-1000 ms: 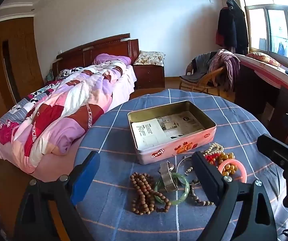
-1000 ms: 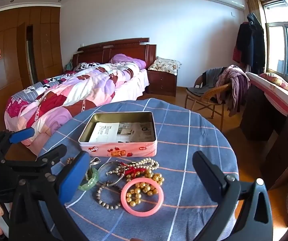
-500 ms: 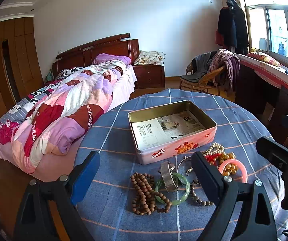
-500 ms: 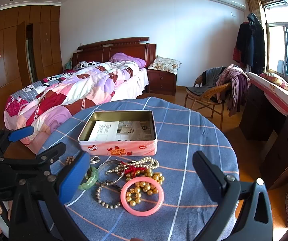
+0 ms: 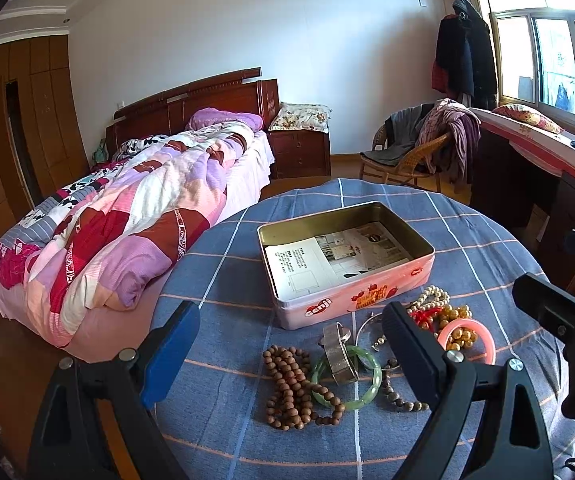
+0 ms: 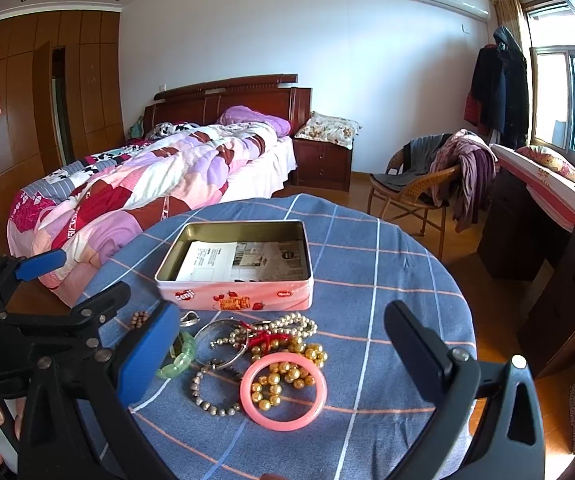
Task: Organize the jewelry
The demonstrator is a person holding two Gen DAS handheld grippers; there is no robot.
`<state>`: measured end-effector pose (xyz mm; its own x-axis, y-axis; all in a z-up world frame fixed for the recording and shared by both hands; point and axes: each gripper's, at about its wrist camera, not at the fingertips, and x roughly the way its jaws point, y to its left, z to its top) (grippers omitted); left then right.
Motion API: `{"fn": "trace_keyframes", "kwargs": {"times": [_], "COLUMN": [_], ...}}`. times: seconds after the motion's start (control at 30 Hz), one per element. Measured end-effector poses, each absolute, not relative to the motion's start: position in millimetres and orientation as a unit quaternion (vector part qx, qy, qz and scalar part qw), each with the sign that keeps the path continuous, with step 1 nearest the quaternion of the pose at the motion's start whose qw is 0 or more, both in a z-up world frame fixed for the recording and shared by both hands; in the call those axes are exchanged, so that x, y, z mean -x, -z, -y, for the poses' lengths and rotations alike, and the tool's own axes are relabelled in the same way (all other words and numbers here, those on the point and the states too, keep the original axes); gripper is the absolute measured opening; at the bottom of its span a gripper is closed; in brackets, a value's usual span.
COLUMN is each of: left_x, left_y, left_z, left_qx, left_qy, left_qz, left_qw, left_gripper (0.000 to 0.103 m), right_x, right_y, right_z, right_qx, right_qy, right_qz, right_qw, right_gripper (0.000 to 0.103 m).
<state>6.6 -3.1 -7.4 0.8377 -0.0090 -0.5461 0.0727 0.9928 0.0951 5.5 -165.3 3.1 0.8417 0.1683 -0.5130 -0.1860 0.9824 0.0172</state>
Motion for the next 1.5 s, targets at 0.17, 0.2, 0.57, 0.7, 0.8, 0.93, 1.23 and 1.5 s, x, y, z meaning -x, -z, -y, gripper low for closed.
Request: {"fn": "trace_keyframes", "kwargs": {"times": [0.17, 0.2, 0.57, 0.7, 0.8, 0.93, 1.23, 1.5], "left_x": [-6.9, -6.4, -5.8, -5.7, -5.9, -5.9, -5.8, -6.4], "left_y": [6.7, 6.1, 4.9, 4.8, 4.2, 4.3, 4.1, 4.3], "left_z": [2.6, 2.7, 2.5, 2.1, 1.3, 0.0, -1.2, -2.7], "left_qx": [-0.057, -0.057, -0.057, -0.057, -0.057, -0.057, -0.057, -0.057], "left_qy": [0.021, 0.021, 0.020, 0.020, 0.020, 0.018, 0.017, 0.019], "left_qz": [-0.282, -0.282, -0.282, -0.281, -0.281, -0.281, -0.281, -0.281], "left_qw": [0.957, 0.958, 0.957, 0.958, 0.958, 0.958, 0.958, 0.958], "left_gripper": [0.092, 0.092, 0.092, 0.092, 0.092, 0.092, 0.092, 0.092], "right_x": [-5.4, -5.5, -5.4, -5.5, -5.5, -5.7, -6.5, -6.9], "right_y": [-3.0, -2.9, -3.0, -3.0, -2.7, -2.3, -1.1, -1.1], "right_z": [165.3, 165.5, 165.3, 166.0, 165.5, 165.5, 165.4, 165.8], "right_qx": [0.017, 0.017, 0.017, 0.017, 0.017, 0.018, 0.018, 0.018], "right_qy": [-0.092, -0.093, -0.092, -0.092, -0.092, -0.092, -0.092, -0.092], "right_qz": [-0.265, -0.265, -0.266, -0.266, -0.266, -0.267, -0.267, -0.267], "right_qw": [0.960, 0.960, 0.959, 0.959, 0.959, 0.959, 0.959, 0.959], "right_gripper": [0.103, 0.103, 0.103, 0.103, 0.103, 0.103, 0.103, 0.103]}}
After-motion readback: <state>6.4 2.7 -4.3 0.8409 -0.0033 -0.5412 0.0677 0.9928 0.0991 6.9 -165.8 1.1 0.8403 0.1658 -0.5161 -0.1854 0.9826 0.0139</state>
